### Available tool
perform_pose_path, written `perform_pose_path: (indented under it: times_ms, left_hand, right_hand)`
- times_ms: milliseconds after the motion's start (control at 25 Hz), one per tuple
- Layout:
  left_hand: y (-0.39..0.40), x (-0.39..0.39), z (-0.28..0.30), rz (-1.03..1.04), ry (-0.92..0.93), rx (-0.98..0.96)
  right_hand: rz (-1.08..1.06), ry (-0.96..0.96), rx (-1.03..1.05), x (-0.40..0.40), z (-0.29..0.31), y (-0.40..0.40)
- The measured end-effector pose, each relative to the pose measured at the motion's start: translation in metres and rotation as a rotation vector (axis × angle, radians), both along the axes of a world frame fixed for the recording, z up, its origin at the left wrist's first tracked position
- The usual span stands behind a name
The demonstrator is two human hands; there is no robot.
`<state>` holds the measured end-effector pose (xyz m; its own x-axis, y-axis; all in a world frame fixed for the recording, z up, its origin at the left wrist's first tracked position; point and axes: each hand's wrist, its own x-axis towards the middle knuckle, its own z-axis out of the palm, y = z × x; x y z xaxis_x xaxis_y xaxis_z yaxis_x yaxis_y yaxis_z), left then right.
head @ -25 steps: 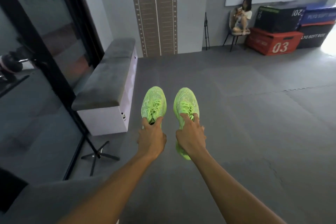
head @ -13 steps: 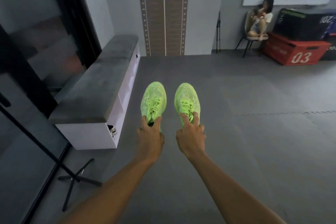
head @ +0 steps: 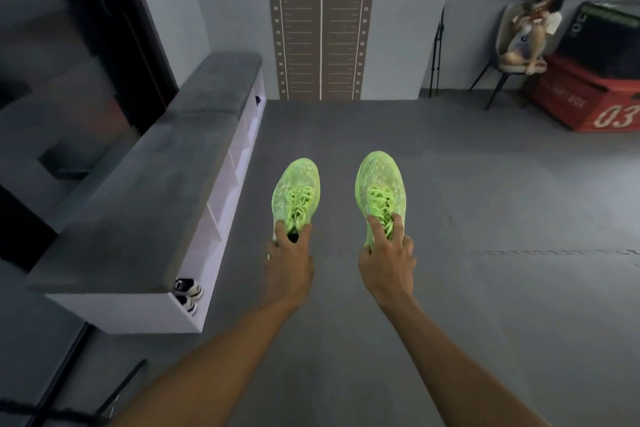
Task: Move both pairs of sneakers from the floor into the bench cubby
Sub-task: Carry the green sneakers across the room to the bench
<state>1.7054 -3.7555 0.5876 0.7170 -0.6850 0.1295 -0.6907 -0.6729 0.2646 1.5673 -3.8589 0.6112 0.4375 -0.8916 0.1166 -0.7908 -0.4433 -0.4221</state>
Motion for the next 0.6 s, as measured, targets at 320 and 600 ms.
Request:
perform_pose_path:
  times_ms: [320, 600]
  left_hand:
    - [-0.193, 0.098, -0.017, 0.102, 0.03, 0.034]
    - [-0.296, 0.2, -0.023, 0.351, 0.229, -0.031]
  right_hand:
    - [0.072, 0.063, 0.023, 0.113, -0.013, -0.217]
    - [0.335, 0.186, 0.033, 0.251, -0.01, -0.346]
